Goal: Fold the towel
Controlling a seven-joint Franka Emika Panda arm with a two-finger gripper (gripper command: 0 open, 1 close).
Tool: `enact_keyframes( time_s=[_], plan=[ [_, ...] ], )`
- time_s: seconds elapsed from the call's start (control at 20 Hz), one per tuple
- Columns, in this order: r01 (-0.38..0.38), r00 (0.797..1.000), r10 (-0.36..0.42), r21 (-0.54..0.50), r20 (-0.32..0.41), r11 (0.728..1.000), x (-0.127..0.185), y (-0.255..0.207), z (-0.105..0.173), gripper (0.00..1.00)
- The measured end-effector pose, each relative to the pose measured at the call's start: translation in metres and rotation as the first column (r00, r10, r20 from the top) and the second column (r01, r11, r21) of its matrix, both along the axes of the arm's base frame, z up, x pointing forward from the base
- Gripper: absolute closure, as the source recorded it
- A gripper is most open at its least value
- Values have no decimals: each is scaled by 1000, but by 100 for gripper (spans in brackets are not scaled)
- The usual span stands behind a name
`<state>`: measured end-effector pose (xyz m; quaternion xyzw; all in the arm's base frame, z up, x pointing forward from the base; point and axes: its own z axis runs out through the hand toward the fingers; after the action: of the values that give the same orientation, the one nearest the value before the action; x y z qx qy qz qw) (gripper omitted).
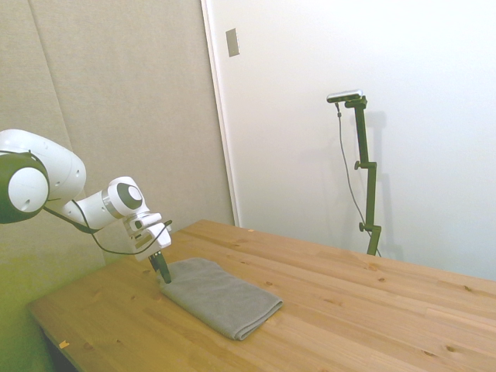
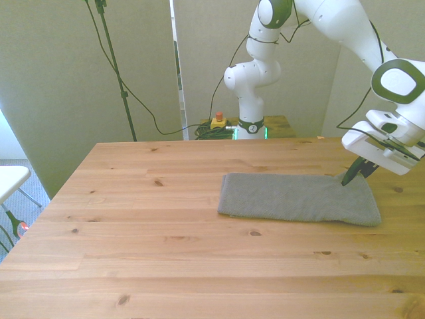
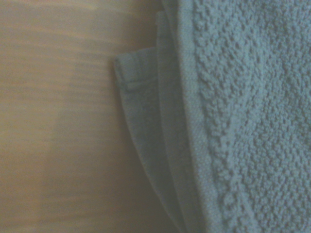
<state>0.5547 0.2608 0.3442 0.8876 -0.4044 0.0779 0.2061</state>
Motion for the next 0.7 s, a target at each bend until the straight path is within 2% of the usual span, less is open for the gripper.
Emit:
enact_keyframes(
  time_s=[0.2,0.4,0.7],
  plan=[
    [-1,1000,-2,119,21,993,-10,-28,37,100],
    [41,996,-54,188,66,981,-19,-87,80,100],
    [125,981,-160,277,110,953,-23,-193,104,100]
  ],
)
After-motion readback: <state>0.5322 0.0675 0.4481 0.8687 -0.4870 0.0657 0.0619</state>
